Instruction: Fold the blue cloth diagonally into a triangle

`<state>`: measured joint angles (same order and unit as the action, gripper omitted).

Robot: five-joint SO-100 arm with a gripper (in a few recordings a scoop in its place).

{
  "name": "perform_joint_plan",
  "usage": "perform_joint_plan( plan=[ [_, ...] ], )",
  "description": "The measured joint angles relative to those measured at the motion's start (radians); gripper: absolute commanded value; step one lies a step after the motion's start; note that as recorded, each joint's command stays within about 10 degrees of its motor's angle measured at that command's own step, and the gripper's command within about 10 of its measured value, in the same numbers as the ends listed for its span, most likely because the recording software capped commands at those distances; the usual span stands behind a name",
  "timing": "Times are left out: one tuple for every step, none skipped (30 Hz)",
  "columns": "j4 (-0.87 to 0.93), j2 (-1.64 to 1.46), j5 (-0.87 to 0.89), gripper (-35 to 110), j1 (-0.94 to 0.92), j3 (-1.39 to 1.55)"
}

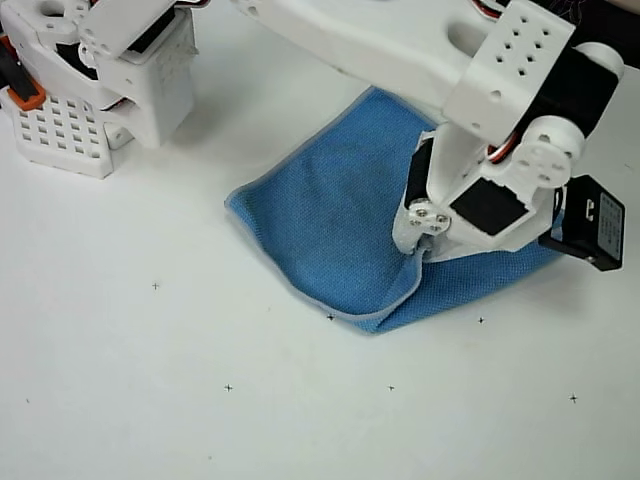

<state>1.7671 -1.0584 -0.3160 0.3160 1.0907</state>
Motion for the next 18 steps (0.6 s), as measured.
perform_joint_plan(
  plan=[
    [0.000, -0.012, 0.006, 0, 0.009, 0.002],
    [0.000, -0.021, 0.011, 0, 0.021, 0.002],
    [0.000, -0.032, 0.014, 0, 0.034, 0.002],
    [-0.005, -0.041, 0.017, 0, 0.048, 0.002],
    [-0.012, -0.054, 0.023, 0, 0.063, 0.009],
    [-0.014, -0.066, 0.029, 0, 0.078, 0.017],
    [-0.018, -0.077, 0.031, 0, 0.092, 0.028],
    [-0.020, -0.089, 0.032, 0, 0.104, 0.043],
    [-0.023, -0.097, 0.034, 0, 0.117, 0.060],
    [-0.037, -0.109, 0.038, 0, 0.126, 0.083],
    [-0.051, -0.121, 0.048, 0, 0.133, 0.112],
    [-0.054, -0.133, 0.055, 0, 0.141, 0.147],
    [-0.067, -0.149, 0.061, 0, 0.147, 0.186],
    [-0.083, -0.163, 0.072, 0, 0.152, 0.232],
    [-0.091, -0.176, 0.084, 0, 0.155, 0.278],
    [-0.107, -0.190, 0.095, 0, 0.158, 0.328],
    [-0.117, -0.204, 0.106, 0, 0.161, 0.377],
    [-0.127, -0.216, 0.118, 0, 0.164, 0.426]
  ],
)
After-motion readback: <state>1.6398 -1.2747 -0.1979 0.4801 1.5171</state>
